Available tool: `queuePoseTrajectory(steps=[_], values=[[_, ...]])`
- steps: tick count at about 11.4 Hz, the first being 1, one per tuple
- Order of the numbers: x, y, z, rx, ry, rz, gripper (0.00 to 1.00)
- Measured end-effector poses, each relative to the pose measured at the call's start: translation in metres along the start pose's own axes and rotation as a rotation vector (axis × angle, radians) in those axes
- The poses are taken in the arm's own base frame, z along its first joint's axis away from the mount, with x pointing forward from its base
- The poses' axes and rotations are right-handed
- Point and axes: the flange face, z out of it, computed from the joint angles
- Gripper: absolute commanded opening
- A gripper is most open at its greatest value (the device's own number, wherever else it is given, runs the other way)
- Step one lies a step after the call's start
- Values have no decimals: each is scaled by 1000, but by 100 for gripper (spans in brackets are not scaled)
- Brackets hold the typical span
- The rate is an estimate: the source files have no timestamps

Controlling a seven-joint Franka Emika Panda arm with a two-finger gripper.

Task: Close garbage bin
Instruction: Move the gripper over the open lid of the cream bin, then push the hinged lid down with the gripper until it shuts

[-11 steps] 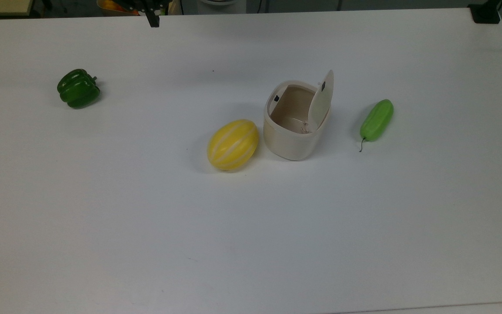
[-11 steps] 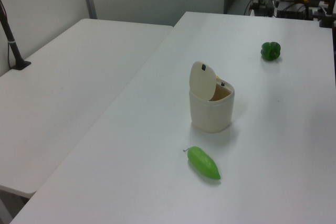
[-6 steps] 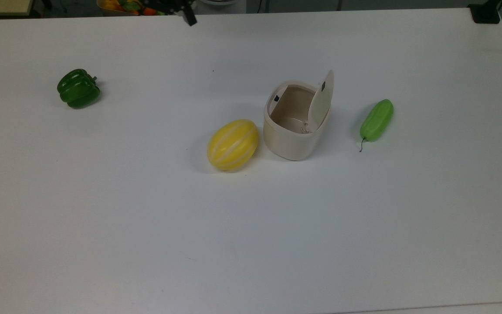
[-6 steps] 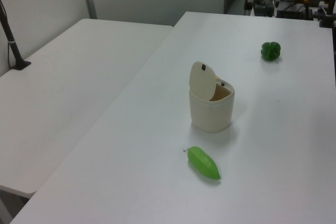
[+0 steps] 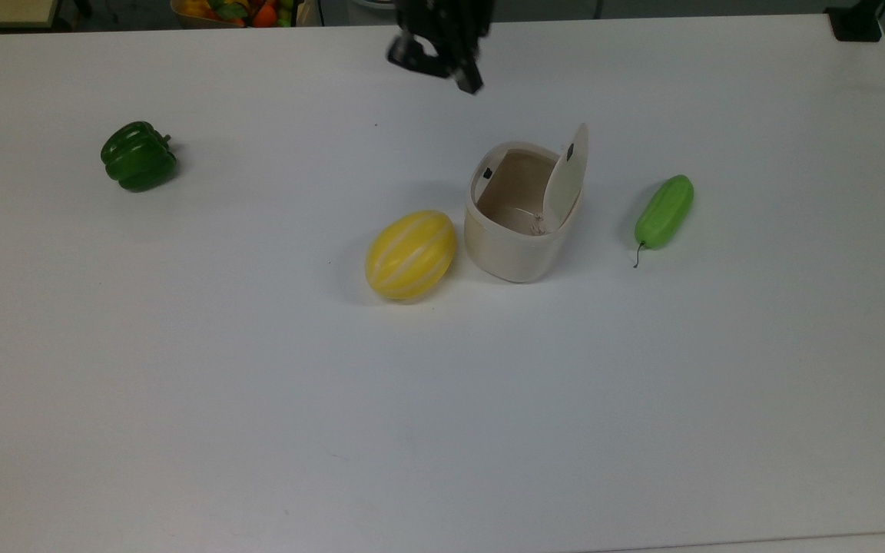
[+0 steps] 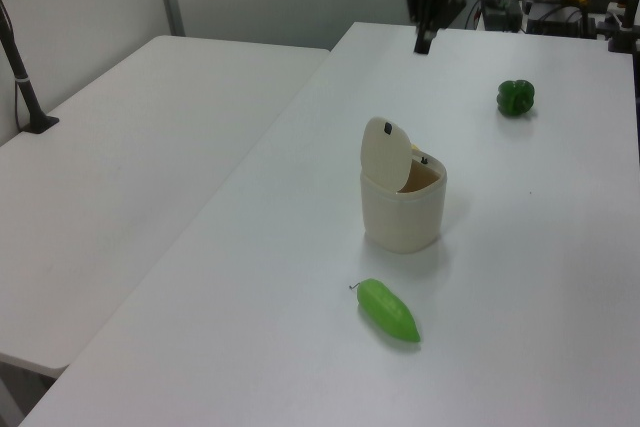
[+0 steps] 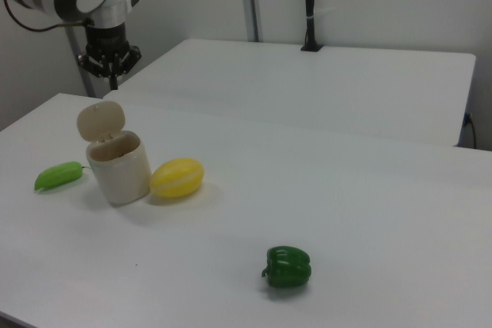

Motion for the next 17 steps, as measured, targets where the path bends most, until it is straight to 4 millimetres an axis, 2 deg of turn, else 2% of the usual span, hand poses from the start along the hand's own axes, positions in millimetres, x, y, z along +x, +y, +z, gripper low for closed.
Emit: queuePoseTrajectory(steps=[2,4,7,9,10,13,15,17], values=[[32,-10,29,-15,26,-34,0],[64,-25,46,-33,57,-60,0],[84,-43,66,-16,48,-93,0],[87,-44,89,3,23,-97,0],[86,-41,94,3,13,-95,0],[82,-37,99,-30,-29,-109,0],[66,-25,103,-17,-99,-88,0],[59,-20,104,-23,-143,-87,0]])
